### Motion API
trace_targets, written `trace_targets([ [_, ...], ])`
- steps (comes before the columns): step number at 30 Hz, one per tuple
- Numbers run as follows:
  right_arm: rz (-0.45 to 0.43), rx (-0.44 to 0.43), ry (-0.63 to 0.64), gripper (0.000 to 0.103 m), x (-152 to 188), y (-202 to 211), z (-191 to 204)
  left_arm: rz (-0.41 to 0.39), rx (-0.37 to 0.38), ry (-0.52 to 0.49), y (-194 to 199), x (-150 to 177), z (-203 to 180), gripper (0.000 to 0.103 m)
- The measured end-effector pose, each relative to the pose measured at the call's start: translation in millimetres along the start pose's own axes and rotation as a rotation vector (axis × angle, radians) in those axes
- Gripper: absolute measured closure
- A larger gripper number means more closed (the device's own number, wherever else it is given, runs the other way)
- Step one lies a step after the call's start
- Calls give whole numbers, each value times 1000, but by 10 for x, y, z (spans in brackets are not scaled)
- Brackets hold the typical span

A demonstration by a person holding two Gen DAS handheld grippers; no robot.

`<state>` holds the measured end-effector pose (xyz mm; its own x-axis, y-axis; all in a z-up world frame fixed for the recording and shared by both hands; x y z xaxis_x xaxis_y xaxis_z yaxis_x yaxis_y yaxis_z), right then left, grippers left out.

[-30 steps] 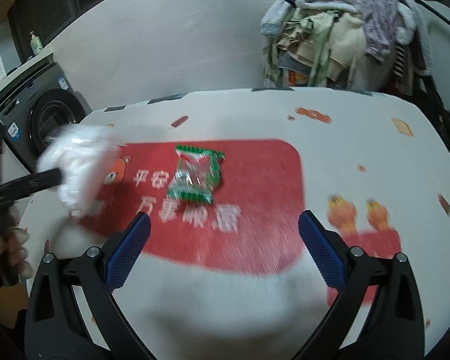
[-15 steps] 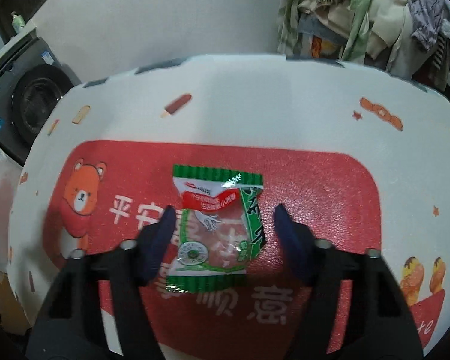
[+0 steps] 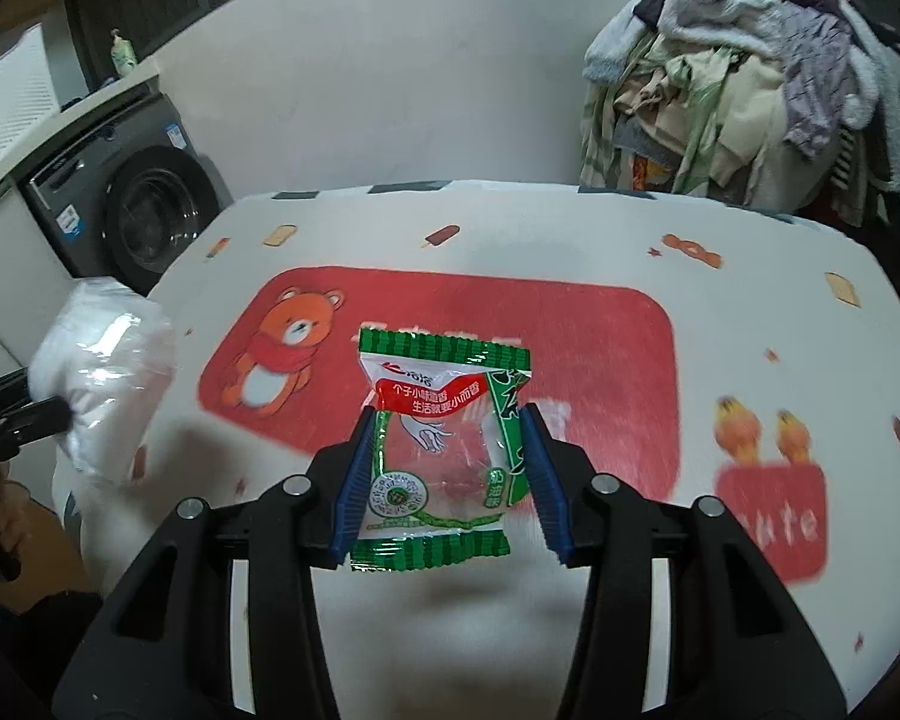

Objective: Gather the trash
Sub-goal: 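Grasp the green candy wrapper with the right tool while the left tool holds the bundle, then drop the white bundle into the bin with the left tool while the right tool holds the wrapper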

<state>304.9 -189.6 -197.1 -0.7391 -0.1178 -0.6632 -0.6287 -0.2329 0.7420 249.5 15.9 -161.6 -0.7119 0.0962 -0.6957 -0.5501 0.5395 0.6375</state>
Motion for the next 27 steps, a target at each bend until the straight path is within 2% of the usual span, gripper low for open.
trace_targets([
  [4,-33,13,31,54,266,346,87,32,19,-23,84,279,-246,45],
  [12,-86,-44,-27,54,741,948,248,82,71,-93,308,900,-747,45],
  [22,-84,-65,-54,54,1259,1238,380,158,119,-168,384,1696,-1195,45],
  [27,-86,-61,-48,54,1391,1329,393,214,135,-196,322,2048,-1313,45],
])
Point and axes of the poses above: each gripper's, at about its wrist camera, not at the fingertips, and y roughly against the way its jaws point, z to its left, x to its underside, the point moved 9 cm from there along -y, roughly the way its jaws point, and after that the axes turned 8 degrees about x, right-handed, at the moved point
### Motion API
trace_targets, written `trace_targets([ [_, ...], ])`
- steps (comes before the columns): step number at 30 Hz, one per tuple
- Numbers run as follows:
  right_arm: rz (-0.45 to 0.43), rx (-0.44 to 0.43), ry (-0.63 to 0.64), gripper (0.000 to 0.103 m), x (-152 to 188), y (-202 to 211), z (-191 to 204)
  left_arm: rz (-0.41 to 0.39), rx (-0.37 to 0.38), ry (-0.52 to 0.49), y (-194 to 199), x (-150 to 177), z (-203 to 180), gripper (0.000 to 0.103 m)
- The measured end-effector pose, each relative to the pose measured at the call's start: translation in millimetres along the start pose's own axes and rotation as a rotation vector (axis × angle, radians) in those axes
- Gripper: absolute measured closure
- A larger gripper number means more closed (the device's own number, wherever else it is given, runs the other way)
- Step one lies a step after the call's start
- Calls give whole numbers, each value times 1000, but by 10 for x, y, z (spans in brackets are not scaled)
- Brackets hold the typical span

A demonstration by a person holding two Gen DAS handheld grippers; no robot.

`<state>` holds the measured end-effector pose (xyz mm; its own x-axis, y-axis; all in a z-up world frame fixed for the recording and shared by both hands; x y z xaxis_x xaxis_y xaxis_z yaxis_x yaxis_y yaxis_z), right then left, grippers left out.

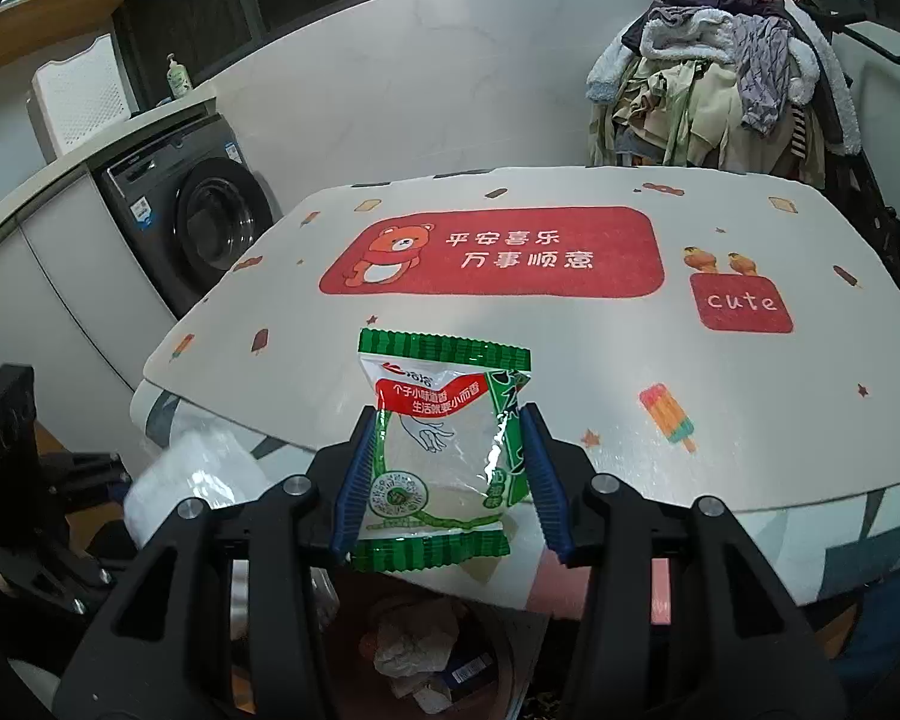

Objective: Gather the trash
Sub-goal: 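Drop the white bundle into the bin with the left tool while the right tool holds the wrapper, then lower the green wrapper into the bin and open the right tool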

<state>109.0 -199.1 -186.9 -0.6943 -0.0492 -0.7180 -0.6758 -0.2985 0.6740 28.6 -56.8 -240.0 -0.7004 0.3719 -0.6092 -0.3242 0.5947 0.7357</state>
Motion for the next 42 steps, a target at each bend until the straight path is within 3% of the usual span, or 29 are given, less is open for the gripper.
trace_targets([
  [10,3,-5,11,54,155,86,23,96,23,-21,-305,328,-124,43],
  [12,7,-10,9,54,181,79,35,109,44,-5,-356,355,-111,38],
  [13,12,-15,8,54,205,71,46,113,57,4,-376,361,-102,30],
  [14,15,-17,8,54,224,68,58,108,66,10,-378,356,-92,22],
  [20,50,-26,32,54,401,21,164,-14,7,100,-122,188,133,8],
  [25,91,-36,61,54,575,-24,269,-129,-72,176,228,28,319,6],
  [28,111,-42,78,54,658,-32,327,-172,-119,171,403,-31,359,6],
  [37,196,-45,135,54,983,-71,435,-202,-233,103,603,-110,353,6],
  [42,281,-48,177,54,1238,-149,503,-200,-239,111,609,-81,368,6],
])
Point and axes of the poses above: each gripper's, at about its wrist camera, not at the fingertips, and y roughly against the way its jaws point, z to its left, x to its underside, the point moved 9 cm from there along -y, roughly the way its jaws point, and after that the axes turned 8 degrees about x, right-handed, at the moved point
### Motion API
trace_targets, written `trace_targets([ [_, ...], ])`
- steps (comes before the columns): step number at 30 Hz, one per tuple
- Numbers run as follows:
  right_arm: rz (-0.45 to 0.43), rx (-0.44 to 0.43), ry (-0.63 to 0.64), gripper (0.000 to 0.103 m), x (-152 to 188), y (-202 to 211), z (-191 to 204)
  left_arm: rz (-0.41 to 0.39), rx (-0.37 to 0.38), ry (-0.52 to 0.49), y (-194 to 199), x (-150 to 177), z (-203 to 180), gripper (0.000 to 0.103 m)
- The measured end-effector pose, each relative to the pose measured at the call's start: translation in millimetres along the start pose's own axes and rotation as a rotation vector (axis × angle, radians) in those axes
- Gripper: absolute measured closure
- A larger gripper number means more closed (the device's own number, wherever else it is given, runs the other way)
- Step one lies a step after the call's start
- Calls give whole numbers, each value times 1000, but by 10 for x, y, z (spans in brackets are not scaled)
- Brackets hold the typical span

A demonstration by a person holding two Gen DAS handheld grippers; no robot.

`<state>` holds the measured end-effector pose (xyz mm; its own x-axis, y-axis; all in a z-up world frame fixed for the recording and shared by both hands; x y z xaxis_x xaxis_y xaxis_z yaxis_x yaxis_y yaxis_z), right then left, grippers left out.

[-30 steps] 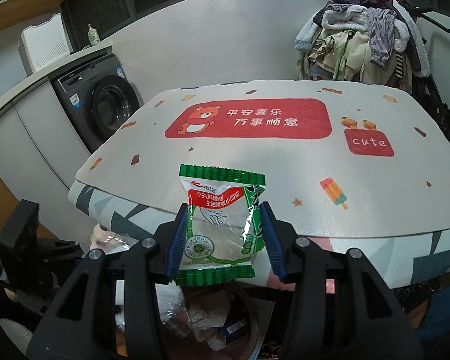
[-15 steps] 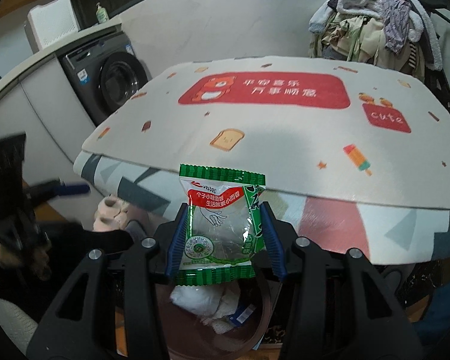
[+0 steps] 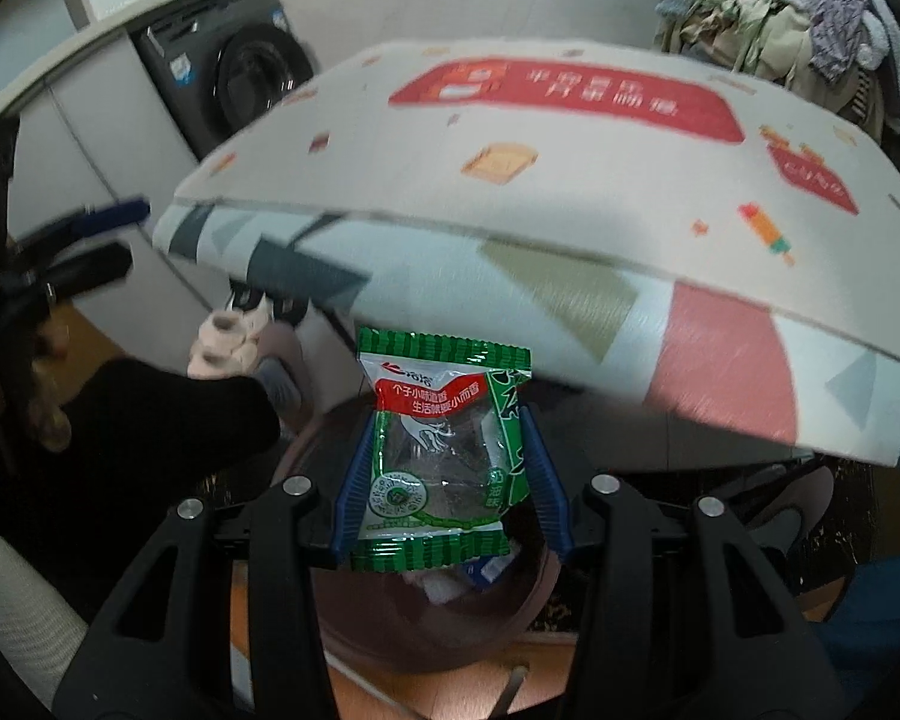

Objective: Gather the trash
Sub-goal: 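Lower the green wrapper into the bin and open the right tool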

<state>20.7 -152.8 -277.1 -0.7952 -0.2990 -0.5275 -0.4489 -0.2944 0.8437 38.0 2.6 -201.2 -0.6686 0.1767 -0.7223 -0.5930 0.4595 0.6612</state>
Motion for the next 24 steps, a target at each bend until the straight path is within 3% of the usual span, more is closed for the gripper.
trace_targets([
  [7,111,-24,43,54,250,-207,154,4,-3,7,-25,25,17,6],
  [14,129,-26,47,51,286,-253,178,0,4,3,-25,28,1,6],
  [21,91,2,41,13,197,-210,134,-46,29,-26,23,-3,-67,6],
  [24,55,27,34,8,115,-154,88,-62,26,-10,46,-34,-32,6],
])
Point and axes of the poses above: each gripper's, at about its wrist camera, not at the fingertips, and y roughly against the way its jaws point, z to its left, x to its underside, the point moved 9 cm from there along -y, roughly the way its jaws point, and after that the axes turned 8 degrees about x, right-handed, at the moved point
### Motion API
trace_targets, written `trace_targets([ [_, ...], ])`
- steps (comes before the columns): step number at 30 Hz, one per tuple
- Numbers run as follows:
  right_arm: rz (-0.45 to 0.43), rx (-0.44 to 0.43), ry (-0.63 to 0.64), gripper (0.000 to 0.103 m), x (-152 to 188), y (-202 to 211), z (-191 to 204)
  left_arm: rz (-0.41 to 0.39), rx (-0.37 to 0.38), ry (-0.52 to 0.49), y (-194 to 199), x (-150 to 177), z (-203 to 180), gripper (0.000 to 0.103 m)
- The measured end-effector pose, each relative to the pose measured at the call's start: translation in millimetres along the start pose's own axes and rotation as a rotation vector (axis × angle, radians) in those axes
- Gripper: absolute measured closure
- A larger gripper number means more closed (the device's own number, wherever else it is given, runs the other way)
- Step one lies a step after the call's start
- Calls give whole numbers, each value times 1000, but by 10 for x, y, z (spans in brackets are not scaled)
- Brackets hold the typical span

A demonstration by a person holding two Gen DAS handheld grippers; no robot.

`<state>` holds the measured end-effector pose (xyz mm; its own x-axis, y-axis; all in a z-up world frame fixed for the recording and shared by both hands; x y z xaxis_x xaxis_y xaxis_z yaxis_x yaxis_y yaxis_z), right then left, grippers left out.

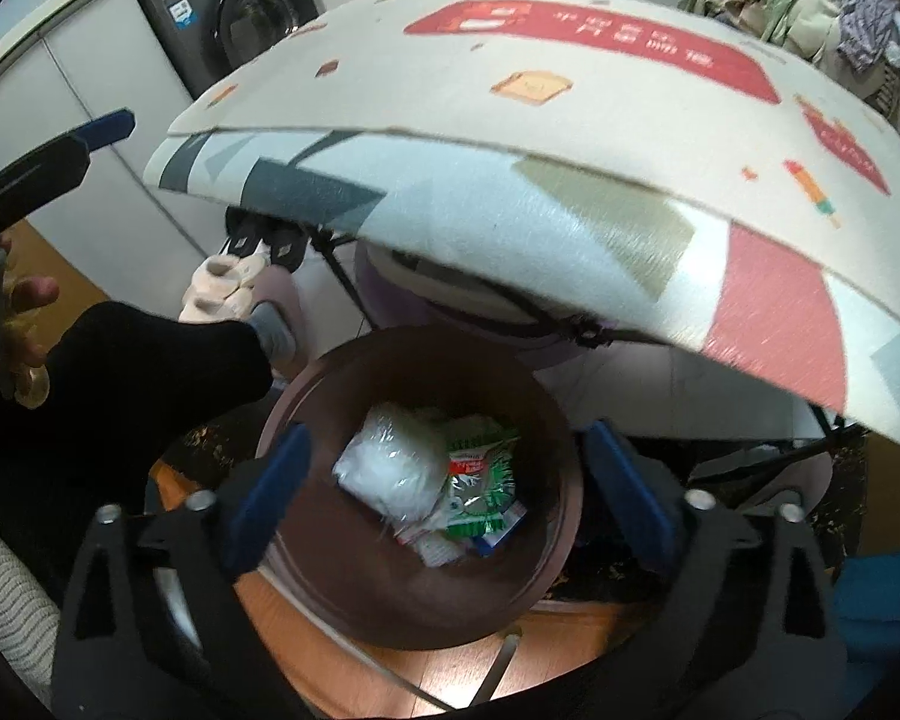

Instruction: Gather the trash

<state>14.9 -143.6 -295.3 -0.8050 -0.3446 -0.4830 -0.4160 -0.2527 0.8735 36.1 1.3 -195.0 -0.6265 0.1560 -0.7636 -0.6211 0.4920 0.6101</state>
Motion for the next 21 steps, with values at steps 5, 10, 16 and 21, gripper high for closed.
trace_targets([
  [5,-51,30,-19,6,-169,146,-103,-35,-25,-7,77,-133,38,6],
  [10,-151,96,-26,6,-475,466,-256,-61,-4,7,184,-379,14,6],
  [16,-297,180,-62,6,-930,1011,-479,-136,-63,-50,404,-789,-70,6],
  [21,-383,237,-92,6,-1184,1397,-636,-167,-98,-73,518,-1048,-152,6],
])
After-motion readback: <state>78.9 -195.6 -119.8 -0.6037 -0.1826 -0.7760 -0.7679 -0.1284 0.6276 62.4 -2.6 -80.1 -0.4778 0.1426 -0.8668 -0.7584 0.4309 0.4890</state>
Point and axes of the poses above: each gripper's, at about its wrist camera, not at the fingertips, and y roughly against the way its jaws point, z to its left, x to its underside, the point moved 9 cm from there along -y, roughly the way its jaws point, and after that the axes turned 8 degrees about x, right-handed, at the moved point
